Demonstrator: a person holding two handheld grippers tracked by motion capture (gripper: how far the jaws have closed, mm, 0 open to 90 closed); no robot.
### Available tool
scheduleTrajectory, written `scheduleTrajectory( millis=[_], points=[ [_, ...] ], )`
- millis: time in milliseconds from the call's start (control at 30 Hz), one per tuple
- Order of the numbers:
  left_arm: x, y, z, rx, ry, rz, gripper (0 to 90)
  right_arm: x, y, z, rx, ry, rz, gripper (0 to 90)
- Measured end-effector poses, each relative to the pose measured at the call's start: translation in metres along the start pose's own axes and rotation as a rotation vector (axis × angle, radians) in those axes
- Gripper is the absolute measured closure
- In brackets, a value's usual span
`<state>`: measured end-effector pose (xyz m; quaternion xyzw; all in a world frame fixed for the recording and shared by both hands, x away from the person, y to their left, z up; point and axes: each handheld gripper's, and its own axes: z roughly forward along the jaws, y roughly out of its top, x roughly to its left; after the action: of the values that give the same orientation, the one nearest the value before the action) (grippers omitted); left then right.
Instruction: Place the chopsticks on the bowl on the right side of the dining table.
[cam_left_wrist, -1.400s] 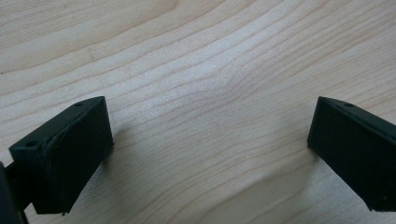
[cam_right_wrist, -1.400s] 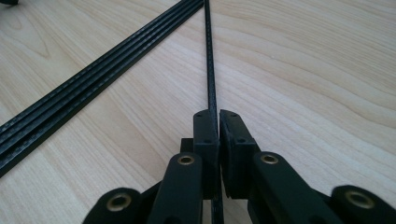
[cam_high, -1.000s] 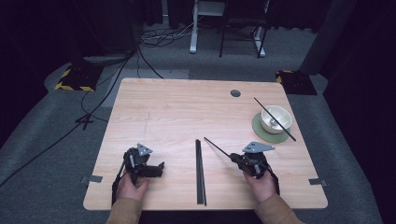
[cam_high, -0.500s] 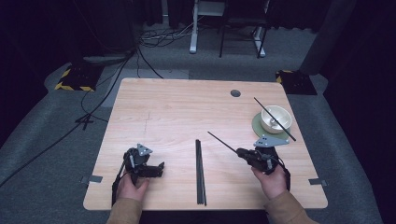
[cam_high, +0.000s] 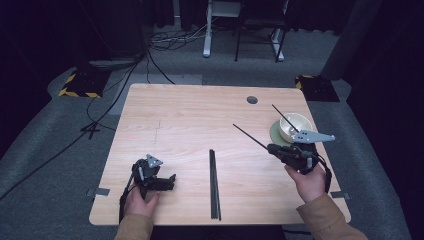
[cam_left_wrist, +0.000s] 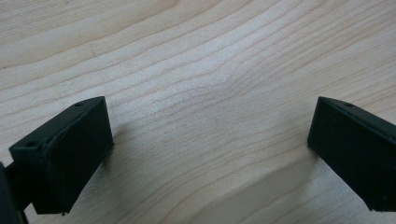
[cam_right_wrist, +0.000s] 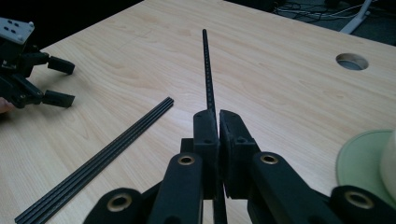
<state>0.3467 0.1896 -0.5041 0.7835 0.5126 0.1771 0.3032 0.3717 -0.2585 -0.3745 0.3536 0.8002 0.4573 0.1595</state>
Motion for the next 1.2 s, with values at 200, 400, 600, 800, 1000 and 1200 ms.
scheduleTrajectory(
  millis=[200, 400, 600, 800, 1000, 1200],
  points=[
    [0.000, 0.000, 0.000, 0.000, 0.000, 0.000, 0.3, -0.012, 0.009, -0.009, -0.009, -0.013, 0.011, 85.8],
    [0.000, 0.000, 0.000, 0.000, 0.000, 0.000, 0.3, -0.030, 0.023, -0.021, -0.021, -0.064, 0.016, 85.8],
    [0.000, 0.000, 0.000, 0.000, 0.000, 0.002, 0.3, -0.045, 0.029, -0.028, -0.031, -0.089, 0.032, 85.8],
    [0.000, 0.000, 0.000, 0.001, 0.001, 0.003, 0.3, -0.063, 0.036, -0.033, -0.030, -0.126, 0.043, 85.8],
    [0.000, 0.000, 0.000, 0.003, 0.006, 0.004, 0.3, -0.082, 0.039, -0.037, -0.040, -0.147, 0.057, 85.7],
    [0.000, 0.000, 0.000, 0.003, 0.002, 0.010, 0.4, -0.102, 0.037, -0.038, -0.034, -0.171, 0.055, 85.8]
  ],
)
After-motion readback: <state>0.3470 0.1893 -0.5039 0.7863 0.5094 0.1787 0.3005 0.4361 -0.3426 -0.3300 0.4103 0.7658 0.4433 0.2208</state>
